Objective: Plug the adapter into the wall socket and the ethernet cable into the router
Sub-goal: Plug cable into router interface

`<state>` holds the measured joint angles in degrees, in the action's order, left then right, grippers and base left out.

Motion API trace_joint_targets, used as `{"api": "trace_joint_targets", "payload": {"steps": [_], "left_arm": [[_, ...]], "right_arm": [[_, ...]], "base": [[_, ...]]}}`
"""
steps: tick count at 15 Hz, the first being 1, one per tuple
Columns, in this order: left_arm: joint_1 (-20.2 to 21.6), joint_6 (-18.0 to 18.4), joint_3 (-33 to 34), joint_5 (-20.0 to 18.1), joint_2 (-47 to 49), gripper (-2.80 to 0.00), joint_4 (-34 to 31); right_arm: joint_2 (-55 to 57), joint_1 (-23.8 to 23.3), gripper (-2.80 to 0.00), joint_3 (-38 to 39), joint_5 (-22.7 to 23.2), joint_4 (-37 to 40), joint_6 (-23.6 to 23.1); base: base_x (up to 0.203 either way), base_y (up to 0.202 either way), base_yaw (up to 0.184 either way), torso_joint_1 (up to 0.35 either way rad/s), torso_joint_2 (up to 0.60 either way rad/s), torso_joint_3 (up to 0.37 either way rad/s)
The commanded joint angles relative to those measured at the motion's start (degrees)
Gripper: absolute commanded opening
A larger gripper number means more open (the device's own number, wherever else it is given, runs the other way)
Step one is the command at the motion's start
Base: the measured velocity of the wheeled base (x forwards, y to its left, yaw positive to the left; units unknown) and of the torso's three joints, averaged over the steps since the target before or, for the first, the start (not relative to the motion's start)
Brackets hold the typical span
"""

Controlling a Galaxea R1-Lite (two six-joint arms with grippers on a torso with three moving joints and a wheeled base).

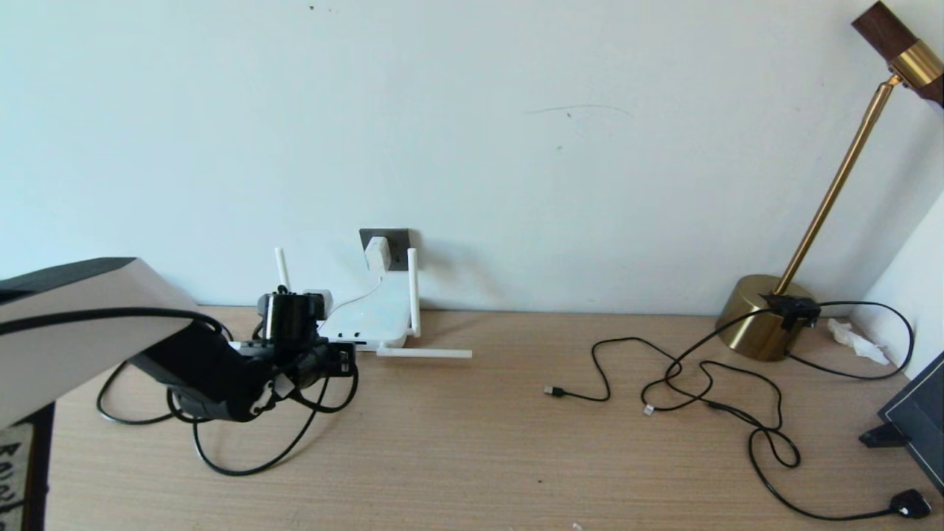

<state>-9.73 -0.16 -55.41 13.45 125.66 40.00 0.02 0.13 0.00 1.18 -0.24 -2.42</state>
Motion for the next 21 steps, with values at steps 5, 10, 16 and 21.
{"api": "trace_joint_targets", "payload": {"steps": [5, 10, 16, 21], "left_arm": [[-0.03, -0.02, -0.14, 0.09, 0.29, -2.80, 0.34], [-0.03, -0.02, -0.93, 0.09, 0.37, -2.80, 0.08], [-0.03, -0.02, -1.63, 0.09, 0.55, -2.80, -0.09], [-0.03, -0.02, -1.74, 0.09, 0.55, -2.80, -0.09]], "right_arm": [[0.06, 0.02, -2.80, 0.00, 0.05, -0.02, -0.04], [0.06, 0.04, -2.80, 0.00, 0.05, -0.02, -0.04], [0.03, 0.04, -2.80, 0.00, 0.05, -0.02, -0.04], [0.06, -0.04, -2.80, 0.00, 0.05, -0.02, -0.04]], "base": [[0.000, 0.000, 0.000, 0.000, 0.00, 0.000], [0.000, 0.000, 0.000, 0.000, 0.00, 0.000], [0.000, 0.000, 0.000, 0.000, 0.00, 0.000], [0.000, 0.000, 0.000, 0.000, 0.00, 0.000]]}}
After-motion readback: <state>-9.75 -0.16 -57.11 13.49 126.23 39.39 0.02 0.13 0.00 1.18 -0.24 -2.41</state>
